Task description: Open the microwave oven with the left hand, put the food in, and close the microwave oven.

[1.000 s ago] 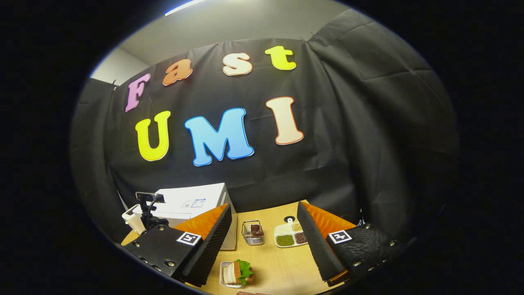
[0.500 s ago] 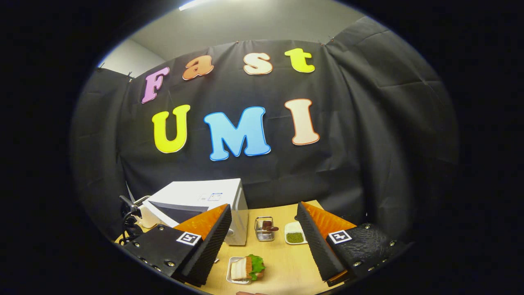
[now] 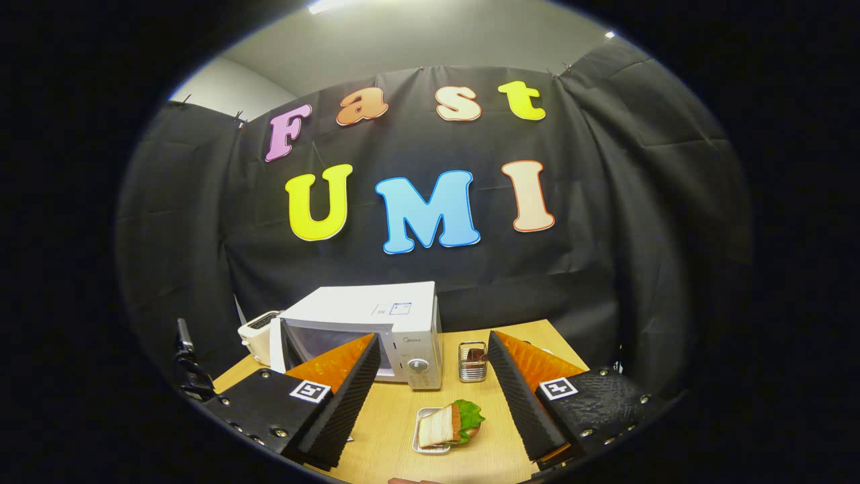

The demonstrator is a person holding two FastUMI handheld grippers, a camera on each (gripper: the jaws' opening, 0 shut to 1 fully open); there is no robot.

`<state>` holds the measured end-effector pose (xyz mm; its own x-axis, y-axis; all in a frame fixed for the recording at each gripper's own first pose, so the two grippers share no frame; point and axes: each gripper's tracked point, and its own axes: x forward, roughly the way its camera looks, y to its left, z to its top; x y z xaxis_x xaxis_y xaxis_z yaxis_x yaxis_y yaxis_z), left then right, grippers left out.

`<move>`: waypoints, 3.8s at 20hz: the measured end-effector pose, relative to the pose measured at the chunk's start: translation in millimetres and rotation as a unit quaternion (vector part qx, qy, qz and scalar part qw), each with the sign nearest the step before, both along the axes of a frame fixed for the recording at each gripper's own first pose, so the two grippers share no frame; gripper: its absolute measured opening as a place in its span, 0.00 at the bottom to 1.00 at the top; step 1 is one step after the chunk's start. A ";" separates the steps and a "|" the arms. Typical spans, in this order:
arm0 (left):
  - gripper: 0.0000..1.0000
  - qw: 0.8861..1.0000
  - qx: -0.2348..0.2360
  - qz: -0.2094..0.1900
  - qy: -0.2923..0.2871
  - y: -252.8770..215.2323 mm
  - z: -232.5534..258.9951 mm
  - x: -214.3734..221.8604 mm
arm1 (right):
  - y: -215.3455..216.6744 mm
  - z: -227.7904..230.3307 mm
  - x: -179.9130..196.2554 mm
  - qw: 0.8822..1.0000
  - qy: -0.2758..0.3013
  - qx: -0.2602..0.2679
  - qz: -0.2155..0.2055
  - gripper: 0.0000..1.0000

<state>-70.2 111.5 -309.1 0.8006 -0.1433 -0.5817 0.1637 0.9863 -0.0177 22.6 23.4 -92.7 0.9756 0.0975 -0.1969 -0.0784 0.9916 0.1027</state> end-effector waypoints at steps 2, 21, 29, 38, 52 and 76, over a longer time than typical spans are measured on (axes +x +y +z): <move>0.06 1.000 0.000 0.000 -0.004 26.6 0.9 -18.3 | 8.7 -8.1 -7.1 1.000 0.007 -0.007 -0.001 0.97; 0.07 0.999 0.032 0.006 0.044 198.0 9.9 -70.2 | -29.8 -183.3 16.5 0.976 0.209 0.011 -0.056 0.97; 0.16 0.998 0.038 0.019 0.050 223.0 9.6 -76.7 | -42.7 -255.3 5.6 0.949 0.309 0.052 -0.033 0.98; 0.96 0.982 -0.045 0.174 -0.052 232.5 118.8 -111.2 | -21.4 -271.4 26.8 0.942 0.326 0.069 0.022 0.99; 0.97 0.949 0.032 0.155 -0.272 36.0 317.6 14.8 | -8.8 -288.4 33.2 0.919 0.360 0.158 0.035 0.48; 0.96 0.958 -0.020 0.117 -0.259 67.6 318.5 56.7 | 131.2 -145.9 66.2 0.863 0.255 0.429 0.077 0.19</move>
<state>-13.4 179.1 9.4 0.9936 0.0622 -0.0948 -0.0655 0.9973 -0.0324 88.8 154.7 -238.6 0.7457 0.5420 -0.3876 0.0703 0.5144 0.8546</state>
